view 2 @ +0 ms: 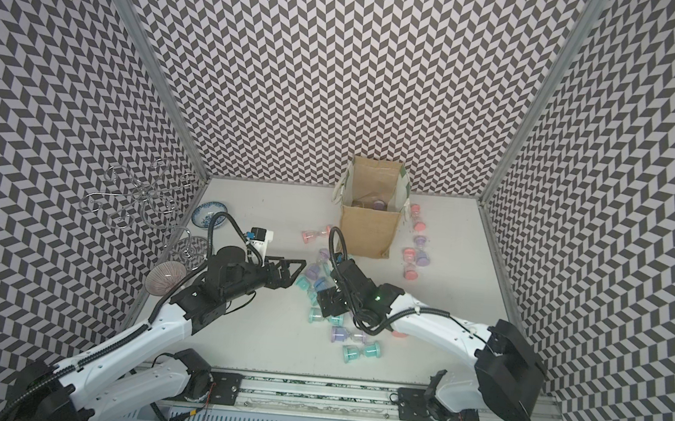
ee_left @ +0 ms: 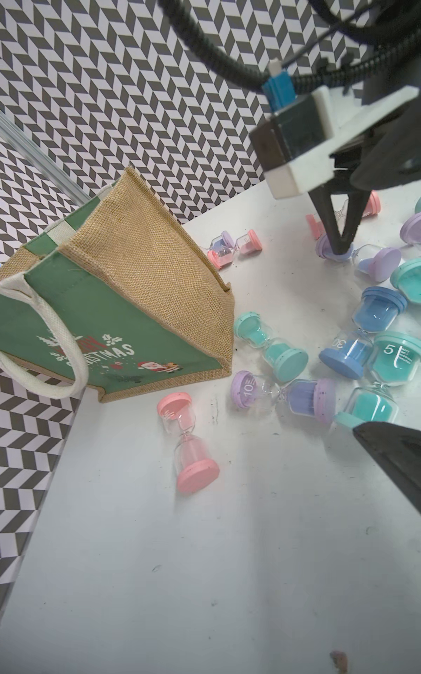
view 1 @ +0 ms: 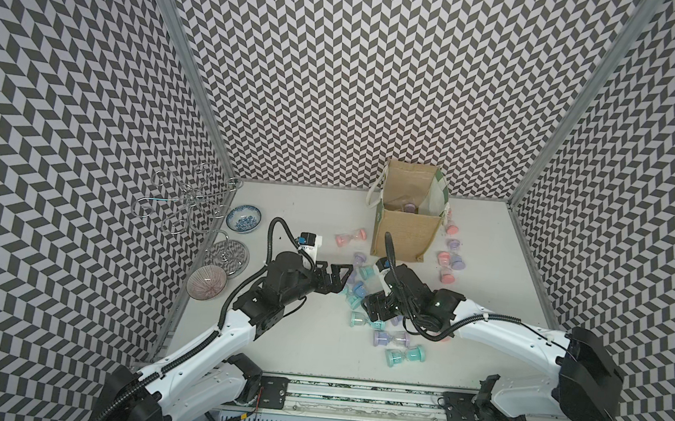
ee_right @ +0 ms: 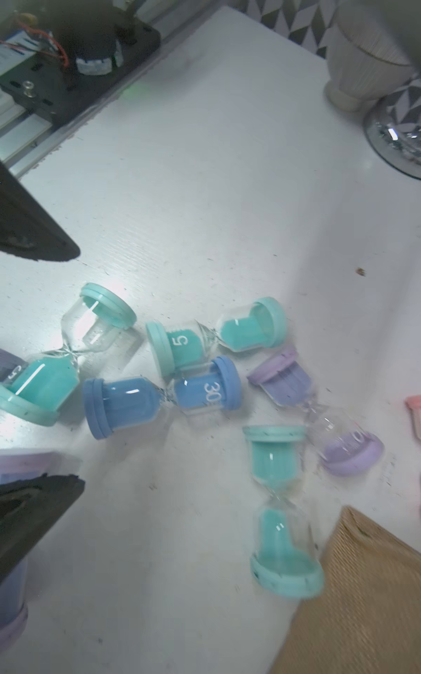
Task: Put the hourglass into the canvas bag
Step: Pick up the hourglass from the center of the board.
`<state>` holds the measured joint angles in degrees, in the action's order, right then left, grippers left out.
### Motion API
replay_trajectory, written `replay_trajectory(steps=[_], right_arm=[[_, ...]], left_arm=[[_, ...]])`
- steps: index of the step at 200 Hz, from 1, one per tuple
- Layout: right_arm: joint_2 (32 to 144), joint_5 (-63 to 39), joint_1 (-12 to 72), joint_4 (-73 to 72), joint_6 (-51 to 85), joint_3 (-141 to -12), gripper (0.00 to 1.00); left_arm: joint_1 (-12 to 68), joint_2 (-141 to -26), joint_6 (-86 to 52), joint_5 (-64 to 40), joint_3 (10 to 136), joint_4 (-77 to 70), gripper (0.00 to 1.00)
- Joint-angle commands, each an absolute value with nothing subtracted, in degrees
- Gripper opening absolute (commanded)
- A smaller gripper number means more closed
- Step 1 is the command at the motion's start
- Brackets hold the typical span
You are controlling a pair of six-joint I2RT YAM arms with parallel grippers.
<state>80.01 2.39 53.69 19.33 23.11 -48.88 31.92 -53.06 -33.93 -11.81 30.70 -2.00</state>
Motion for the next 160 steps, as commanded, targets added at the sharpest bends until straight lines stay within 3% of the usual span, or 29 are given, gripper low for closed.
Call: replay_trajectory(steps=[1, 88, 160], right_arm=[[81.4, 0.5, 54.6, 15.0, 23.7, -47.1, 0.89], [87.9, 11.8, 54.4, 14.2, 24.2, -48.9, 0.8], [94.8, 10.6, 54.2, 11.6, 23.0, -50.5, 0.66]], left_arm=[[32.4, -51.9, -36.5, -11.7, 28.4, -6.1, 0.99], [32.8, -54.6, -37.1, -12.2, 28.0, -8.7, 0.99], [32.9, -56.0, -37.1, -11.9, 28.1, -9.6, 0.99]])
